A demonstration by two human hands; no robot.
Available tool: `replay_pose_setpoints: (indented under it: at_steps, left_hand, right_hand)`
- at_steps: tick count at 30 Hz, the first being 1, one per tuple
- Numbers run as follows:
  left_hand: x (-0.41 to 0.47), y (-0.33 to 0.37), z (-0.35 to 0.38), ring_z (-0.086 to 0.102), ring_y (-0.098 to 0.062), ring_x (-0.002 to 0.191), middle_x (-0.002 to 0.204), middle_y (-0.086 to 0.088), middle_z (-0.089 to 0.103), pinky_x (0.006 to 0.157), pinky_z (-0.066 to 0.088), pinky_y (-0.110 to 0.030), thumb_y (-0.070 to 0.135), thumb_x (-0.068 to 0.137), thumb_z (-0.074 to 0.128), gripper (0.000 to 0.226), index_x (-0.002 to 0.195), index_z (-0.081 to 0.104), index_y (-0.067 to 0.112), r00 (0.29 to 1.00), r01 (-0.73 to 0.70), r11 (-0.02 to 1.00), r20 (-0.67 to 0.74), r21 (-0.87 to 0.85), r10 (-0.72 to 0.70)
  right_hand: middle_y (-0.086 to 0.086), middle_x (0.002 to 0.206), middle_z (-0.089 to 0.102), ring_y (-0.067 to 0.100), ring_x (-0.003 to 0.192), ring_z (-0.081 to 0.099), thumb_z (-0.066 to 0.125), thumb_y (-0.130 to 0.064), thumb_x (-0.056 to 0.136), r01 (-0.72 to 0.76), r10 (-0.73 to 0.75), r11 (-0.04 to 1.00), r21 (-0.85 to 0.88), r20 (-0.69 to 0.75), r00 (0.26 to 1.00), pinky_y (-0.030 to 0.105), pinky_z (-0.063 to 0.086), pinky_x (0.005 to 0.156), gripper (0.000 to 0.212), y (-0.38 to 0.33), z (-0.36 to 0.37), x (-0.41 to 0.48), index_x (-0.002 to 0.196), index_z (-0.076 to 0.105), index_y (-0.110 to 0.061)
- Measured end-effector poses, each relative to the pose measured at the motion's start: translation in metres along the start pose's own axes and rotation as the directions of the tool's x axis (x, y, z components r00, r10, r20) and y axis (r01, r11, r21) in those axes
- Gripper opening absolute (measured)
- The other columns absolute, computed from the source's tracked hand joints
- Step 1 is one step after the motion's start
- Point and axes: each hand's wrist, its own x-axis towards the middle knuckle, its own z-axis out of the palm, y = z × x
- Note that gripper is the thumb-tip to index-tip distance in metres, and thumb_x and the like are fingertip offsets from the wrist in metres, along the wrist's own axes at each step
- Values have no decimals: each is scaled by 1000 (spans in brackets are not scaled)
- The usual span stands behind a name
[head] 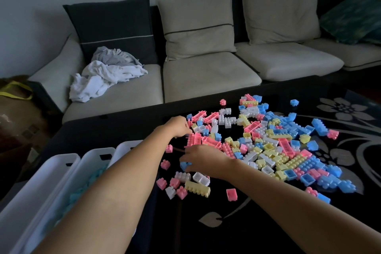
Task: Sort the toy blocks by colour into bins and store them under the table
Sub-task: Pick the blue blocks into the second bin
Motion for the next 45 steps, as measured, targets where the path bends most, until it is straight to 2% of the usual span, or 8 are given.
replay_pose_setpoints:
  at_steps: [6, 11, 15, 26, 31, 35, 40, 45]
  left_hand:
    - [-31, 2, -5, 39, -12, 55, 63, 1, 39, 54, 35, -22, 24, 95, 52, 28, 69, 48, 13, 993, -37, 989, -120, -143, 20]
    - [-83, 4, -16, 34, -11, 55, 61, -1, 37, 54, 28, -25, 23, 97, 41, 35, 63, 40, 13, 969, -72, 955, -247, -289, -2]
    - [-129, -21, -22, 46, -16, 64, 71, -2, 54, 65, 36, -28, 25, 94, 46, 23, 83, 61, 11, 969, -58, 940, -245, -336, -28]
    - [-227, -89, 7, 60, -15, 74, 82, 3, 63, 66, 44, -23, 18, 91, 51, 20, 71, 49, 23, 921, 126, 992, -369, -11, -121]
    - [-234, -91, 9, 59, -12, 77, 75, 8, 59, 71, 43, -25, 29, 92, 50, 19, 74, 52, 24, 959, 181, 979, -236, 88, -156]
    - [-231, -72, 1, 58, -19, 63, 67, -2, 58, 60, 42, -31, 29, 91, 52, 23, 71, 53, 17, 937, 132, 991, -327, 8, -122]
    - [-198, -33, 1, 60, -12, 76, 88, 1, 68, 69, 46, -23, 26, 90, 54, 18, 92, 64, 12, 960, -19, 999, -282, -51, 4]
    - [-135, 3, 15, 57, -13, 109, 129, 1, 55, 84, 45, -23, 26, 94, 54, 33, 126, 53, 17, 966, -111, 987, -247, -115, 80]
  right_hand:
    - [-4, 91, 65, 7, 75, 59, 63, -21, 89, -241, 406, 838, 491, -265, 874, 16, 51, 73, 20, 14, -20, -47, 106, 68, -12]
    - [8, 88, 63, 13, 73, 63, 61, -21, 90, -273, 577, 106, 956, 164, 800, 22, 54, 70, 18, 27, -22, -69, 94, 63, -4]
    - [10, 95, 65, 15, 81, 66, 60, -17, 90, -229, 505, -36, 973, 215, 836, 24, 56, 76, 15, 11, -26, -57, 97, 65, -5]
    - [7, 82, 63, 9, 61, 54, 61, -27, 90, -294, 465, 477, 828, 46, 884, 15, 45, 55, 26, -100, -57, 42, 102, 65, -4]
    - [15, 120, 60, 26, 99, 64, 50, -23, 96, -304, 425, 601, 739, 27, 905, 26, 52, 76, 33, -119, -59, 50, 122, 54, -4]
    - [10, 116, 62, 25, 102, 62, 45, -23, 98, -326, 435, 734, 596, -44, 900, 34, 51, 89, 29, -96, -61, 28, 121, 56, -9]
    - [8, 126, 59, 20, 110, 60, 50, -19, 96, -460, 554, 784, 418, -134, 822, 28, 49, 93, 34, -24, -49, -19, 128, 51, -10]
    - [12, 134, 52, 21, 104, 60, 52, -11, 92, -607, 676, 710, 358, -102, 730, 18, 46, 67, 51, 37, -39, -49, 140, 39, -18]
